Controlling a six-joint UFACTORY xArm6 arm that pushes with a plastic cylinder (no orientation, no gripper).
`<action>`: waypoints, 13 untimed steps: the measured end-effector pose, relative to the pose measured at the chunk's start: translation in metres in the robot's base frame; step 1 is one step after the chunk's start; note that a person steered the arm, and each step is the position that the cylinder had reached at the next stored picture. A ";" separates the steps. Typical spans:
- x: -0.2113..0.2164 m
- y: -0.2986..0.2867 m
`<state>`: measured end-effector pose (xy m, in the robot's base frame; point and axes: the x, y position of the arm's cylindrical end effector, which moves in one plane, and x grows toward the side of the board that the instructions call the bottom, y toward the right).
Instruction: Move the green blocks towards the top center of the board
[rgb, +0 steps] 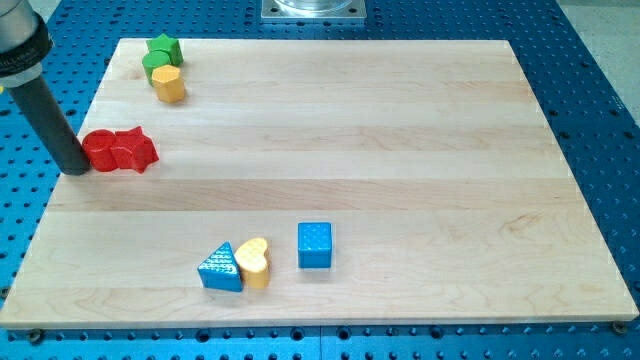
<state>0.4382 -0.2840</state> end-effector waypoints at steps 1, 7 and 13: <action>0.000 -0.003; 0.143 0.045; -0.113 0.066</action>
<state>0.3252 -0.2179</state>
